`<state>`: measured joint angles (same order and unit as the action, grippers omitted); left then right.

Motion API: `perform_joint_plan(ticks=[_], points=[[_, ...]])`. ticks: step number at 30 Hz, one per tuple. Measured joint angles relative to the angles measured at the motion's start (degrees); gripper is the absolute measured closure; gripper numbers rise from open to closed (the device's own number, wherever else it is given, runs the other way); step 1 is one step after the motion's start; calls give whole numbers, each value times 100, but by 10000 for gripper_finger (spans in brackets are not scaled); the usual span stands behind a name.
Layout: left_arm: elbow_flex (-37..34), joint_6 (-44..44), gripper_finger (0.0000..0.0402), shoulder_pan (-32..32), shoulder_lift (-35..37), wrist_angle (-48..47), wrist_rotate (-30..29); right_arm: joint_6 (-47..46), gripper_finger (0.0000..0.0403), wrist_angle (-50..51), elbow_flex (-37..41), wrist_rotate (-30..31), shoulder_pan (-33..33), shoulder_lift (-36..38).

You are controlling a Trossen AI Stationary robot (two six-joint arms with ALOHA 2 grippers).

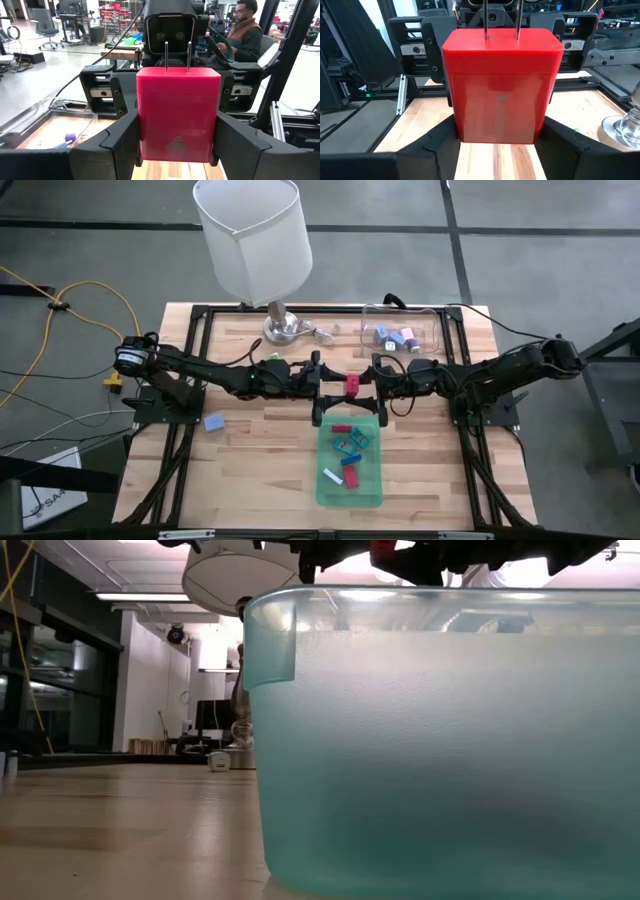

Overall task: Pick & Place Office items
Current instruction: Put the red charger adapter into the transparent bin

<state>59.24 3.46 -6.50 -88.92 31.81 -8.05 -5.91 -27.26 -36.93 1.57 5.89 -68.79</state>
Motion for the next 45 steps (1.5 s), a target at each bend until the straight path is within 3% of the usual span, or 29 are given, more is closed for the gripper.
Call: perform_joint_plan(ticks=[12, 33, 45], points=[[2, 3, 187, 0, 0, -2, 9, -46, 196, -16, 0, -14, 0, 0], [7, 42, 117, -2, -7, -153, 46, -53, 198, -47, 0, -61, 90, 0], [0, 42, 114, -22, -7, -141, 47, -30, 198, -21, 0, 166, 275, 0]])
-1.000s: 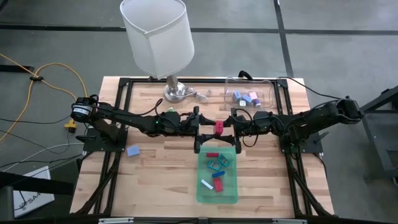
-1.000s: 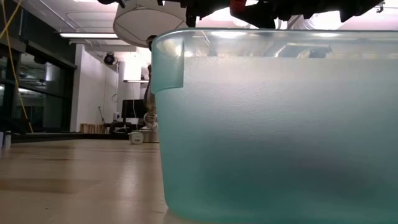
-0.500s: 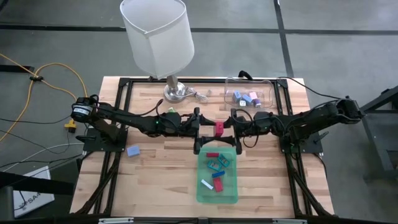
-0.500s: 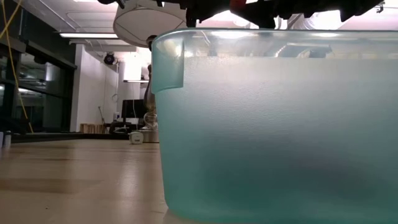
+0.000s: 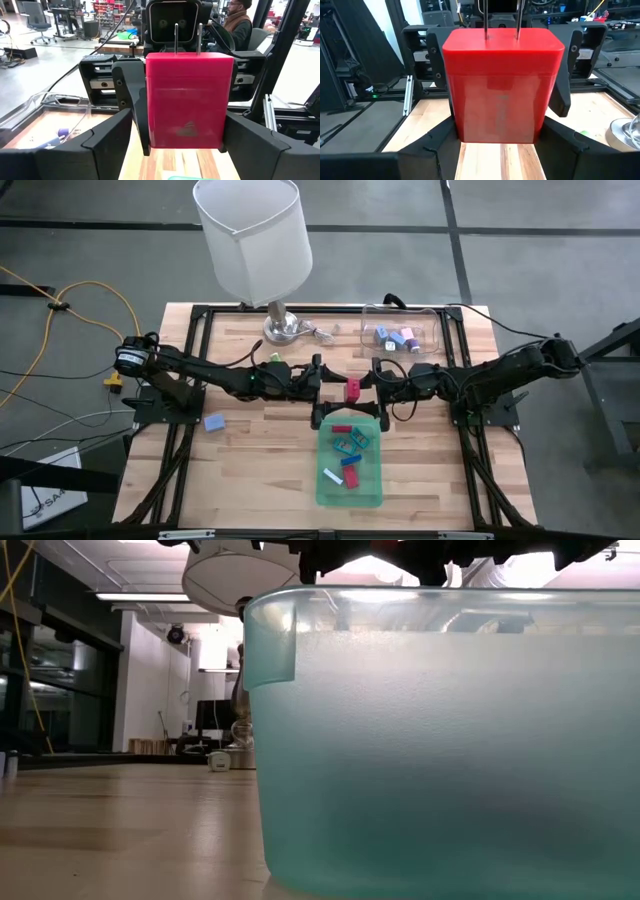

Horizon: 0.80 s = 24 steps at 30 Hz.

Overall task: Pick & Place Office items
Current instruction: Put the red charger adapter into the transparent bin

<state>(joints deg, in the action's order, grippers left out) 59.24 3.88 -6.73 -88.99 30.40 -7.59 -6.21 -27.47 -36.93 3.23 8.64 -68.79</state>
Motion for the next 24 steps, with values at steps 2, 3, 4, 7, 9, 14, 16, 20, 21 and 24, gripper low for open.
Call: perform_joint_plan(ticks=[2, 3, 4, 7, 9, 14, 16, 20, 21, 24], points=[[0, 2, 114, -26, 0, 4, 4, 1, 198, 18, 0, -9, 0, 0], [0, 0, 113, -35, 0, 6, 6, 1, 198, 17, 0, -12, 0, 0], [0, 0, 113, -50, 0, 8, 6, 1, 198, 18, 0, -16, 0, 0], [0, -3, 113, -67, 0, 8, 23, 1, 198, 16, 0, -18, 0, 0], [0, -3, 113, -67, 7, 6, 23, 1, 198, 18, 0, -18, 0, 1], [0, -3, 113, -69, 20, 0, 25, 1, 198, 215, -2, -16, 0, 176], [-2, -3, 113, -73, 36, -4, 23, 1, 198, 378, -2, -16, 0, 301], [-2, -5, 113, -74, 42, -64, 25, -12, 198, 650, -2, -16, 0, 557], [-2, -5, 113, -72, 41, -62, 25, -12, 198, 761, -2, -16, 0, 622], [-2, -5, 113, -72, 42, -131, 25, -14, 198, 1071, -2, 55, 0, 797]])
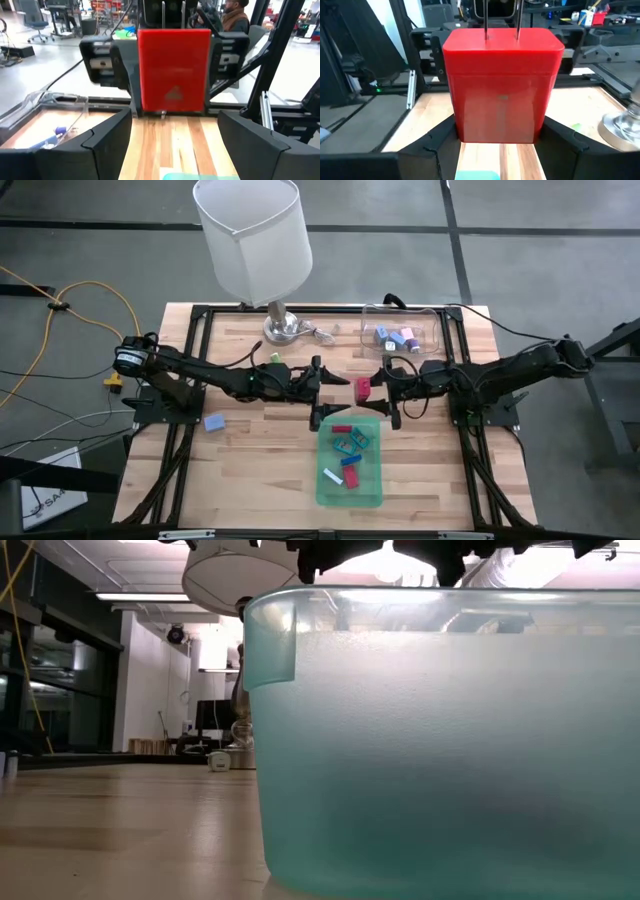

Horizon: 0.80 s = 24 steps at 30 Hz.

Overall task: Pick & Place Office items
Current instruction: Put the red charger adapter into the transparent bin

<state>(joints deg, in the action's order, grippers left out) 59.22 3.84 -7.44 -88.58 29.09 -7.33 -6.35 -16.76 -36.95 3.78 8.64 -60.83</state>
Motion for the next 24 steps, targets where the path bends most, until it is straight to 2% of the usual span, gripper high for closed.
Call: perform_joint_plan(ticks=[6, 12, 18, 24], points=[[0, 6, 113, 0, 0, -46, 0, 13, 197, 736, 0, 631, -78, 290], [0, 8, 113, 0, 0, -43, 0, -103, 197, 1247, -2, 1088, -477, 397], [0, 11, 113, 0, 0, -41, 0, -141, 196, 1833, -2, 1552, -1205, 397], [0, 28, 113, 0, 0, -42, 0, -412, 196, 2460, -2, 1574, -2198, 396]])
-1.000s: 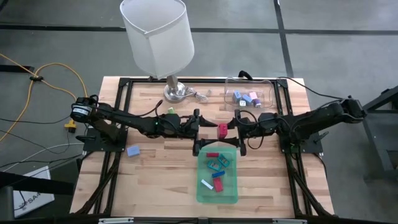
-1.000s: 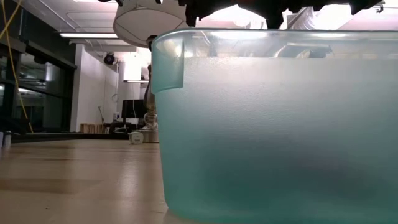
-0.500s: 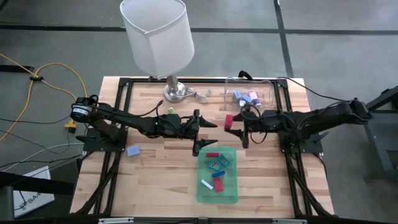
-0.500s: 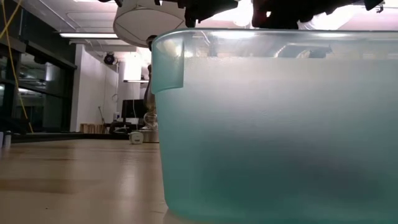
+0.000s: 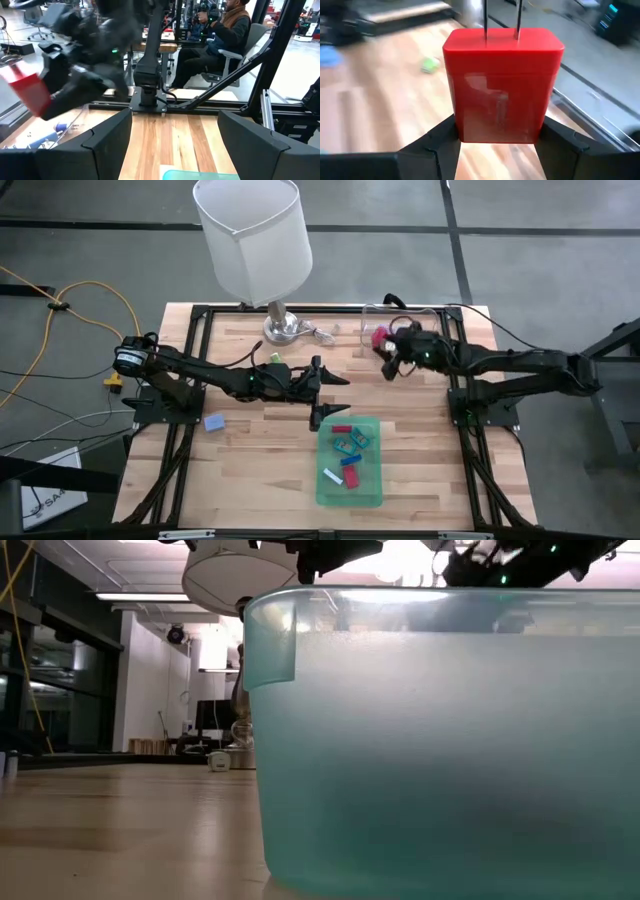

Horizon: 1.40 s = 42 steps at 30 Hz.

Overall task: Pick & Place Office items
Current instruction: Put the red charger adapter into the transparent bin

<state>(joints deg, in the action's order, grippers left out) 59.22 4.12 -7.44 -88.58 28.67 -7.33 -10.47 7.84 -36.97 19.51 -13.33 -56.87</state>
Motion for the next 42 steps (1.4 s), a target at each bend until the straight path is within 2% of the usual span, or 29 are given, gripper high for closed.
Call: perform_joint_plan(ticks=[6, 15, 21, 29, 34, 42], points=[[0, 0, 113, 0, 0, -21, 0, -361, 196, 689, 17, 2, -1138, -55], [0, -2, 113, 0, 0, -81, 2, -633, 195, 689, 457, -492, -2303, -58], [0, -2, 113, 1, 0, -81, 2, -855, 195, 730, 751, -259, -2641, -59], [0, 22, 113, 2, 0, -84, 2, -970, 195, 958, 802, -350, -2886, -202], [0, 24, 113, -9, 0, -84, 2, -989, 195, 898, 800, -712, -2882, -487], [0, 31, 113, -75, -2, -84, 2, -1011, 195, 578, 800, -698, -2893, -1247]])
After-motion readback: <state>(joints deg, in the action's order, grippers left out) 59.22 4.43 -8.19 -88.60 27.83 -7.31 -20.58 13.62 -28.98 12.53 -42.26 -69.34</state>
